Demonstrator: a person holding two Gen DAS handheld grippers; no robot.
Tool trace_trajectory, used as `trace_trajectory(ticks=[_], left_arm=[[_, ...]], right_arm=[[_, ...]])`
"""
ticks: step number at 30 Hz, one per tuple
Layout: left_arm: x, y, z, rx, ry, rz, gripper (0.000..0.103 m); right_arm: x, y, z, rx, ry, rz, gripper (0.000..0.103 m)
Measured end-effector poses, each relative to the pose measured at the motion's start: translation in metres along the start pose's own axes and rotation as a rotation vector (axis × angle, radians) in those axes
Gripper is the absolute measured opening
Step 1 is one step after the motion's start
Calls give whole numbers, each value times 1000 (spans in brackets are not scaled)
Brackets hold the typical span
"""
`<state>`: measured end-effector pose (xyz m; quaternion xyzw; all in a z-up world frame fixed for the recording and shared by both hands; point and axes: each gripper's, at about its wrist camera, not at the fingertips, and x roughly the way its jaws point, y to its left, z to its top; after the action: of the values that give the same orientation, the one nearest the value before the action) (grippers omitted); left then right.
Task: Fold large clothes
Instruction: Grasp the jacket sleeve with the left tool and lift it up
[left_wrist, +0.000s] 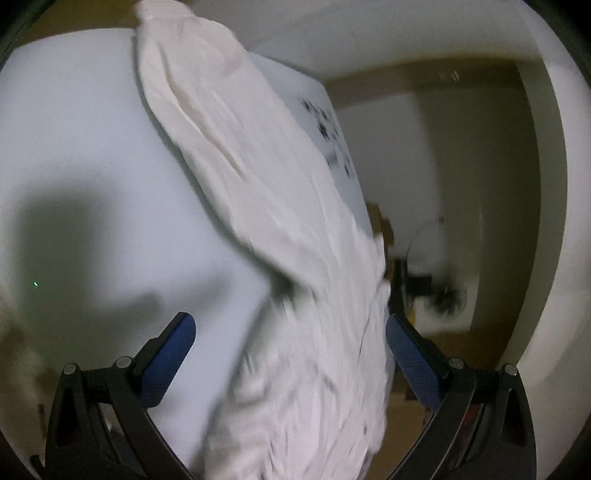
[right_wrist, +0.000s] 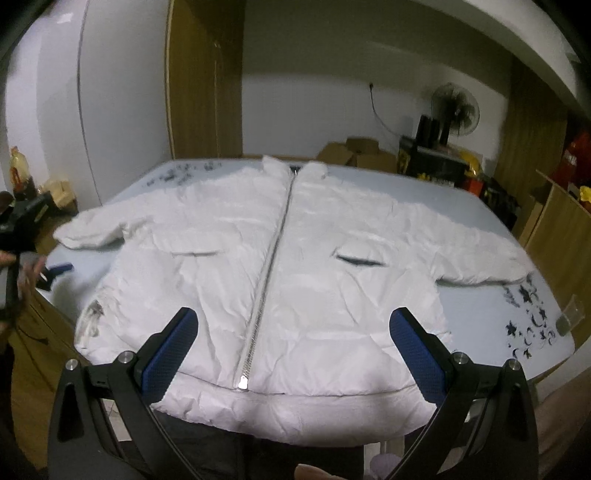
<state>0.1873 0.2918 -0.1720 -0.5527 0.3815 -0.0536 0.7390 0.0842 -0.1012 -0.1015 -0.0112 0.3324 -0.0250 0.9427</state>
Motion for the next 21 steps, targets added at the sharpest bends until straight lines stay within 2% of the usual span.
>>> trace_trajectory(ticks=[4,6,10,15,17,21], left_arm=[[16,18,33,-73,-50,-7,102],[26,19,45,-94,-41,-13,102],[37,25,66,-91,-71,13,101],[48,23,89,-99,-97,10,101],[55,20,107,-96,-115,39,101],[67,18,142,-123,-126,34,101]], right_arm=[[16,1,-1,-5,36,-8,103],[23,1,-2,-5,52,-16,103],[32,-1,-3,2,77,-27,103],[41,2,-5,-9,99,-31,103],[45,3,-5,-10,115,-31,103],[53,4,-6,-10,139,-34,103]])
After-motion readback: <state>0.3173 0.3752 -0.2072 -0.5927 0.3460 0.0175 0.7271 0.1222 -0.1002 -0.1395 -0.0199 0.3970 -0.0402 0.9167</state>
